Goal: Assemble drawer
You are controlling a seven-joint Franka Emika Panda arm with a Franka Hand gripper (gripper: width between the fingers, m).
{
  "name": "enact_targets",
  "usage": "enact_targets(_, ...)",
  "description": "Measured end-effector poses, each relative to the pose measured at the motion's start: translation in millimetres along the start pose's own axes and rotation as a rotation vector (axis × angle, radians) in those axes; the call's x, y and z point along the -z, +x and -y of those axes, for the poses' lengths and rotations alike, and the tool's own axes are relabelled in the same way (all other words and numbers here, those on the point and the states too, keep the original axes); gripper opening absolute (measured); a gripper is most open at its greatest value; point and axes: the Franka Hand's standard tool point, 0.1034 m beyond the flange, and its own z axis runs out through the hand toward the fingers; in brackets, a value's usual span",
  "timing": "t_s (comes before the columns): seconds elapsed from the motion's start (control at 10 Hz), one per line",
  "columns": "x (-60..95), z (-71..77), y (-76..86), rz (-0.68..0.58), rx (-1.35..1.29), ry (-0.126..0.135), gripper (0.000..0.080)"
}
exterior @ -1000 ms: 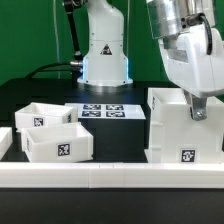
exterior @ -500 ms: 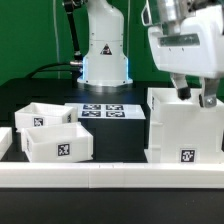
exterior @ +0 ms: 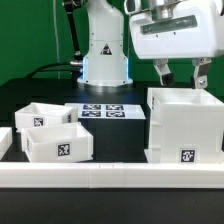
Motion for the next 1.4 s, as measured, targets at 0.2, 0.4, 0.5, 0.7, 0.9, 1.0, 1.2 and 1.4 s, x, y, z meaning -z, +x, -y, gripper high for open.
enact_targets(0.2,-0.4,-2.6,0.8,-0.002,0.158,-0.012,0.0649)
enact_targets(0.4,4.8,-13.6,11.5,0.003,0.530,-0.066,0.0649)
enact_targets(0.5,8.4,-17.2,19.7,0.001,0.695,-0.080,0.0649)
enact_targets(0.7,8.0,-18.3,21.3,-0.001,0.811,-0.091,0.0649)
enact_targets(0.9,8.1,-18.6,22.2,0.006,0.968,-0.092,0.0649)
enact_targets(1.0,8.7,-20.4,25.2,0.005,1.058,-0.103,0.0649)
enact_targets(1.2,14.8,-36.8,51.0,-0.002,1.358,-0.160,0.0649)
enact_targets(1.4,21.8,-56.0,77.7,0.001,1.432,-0.171,0.0649)
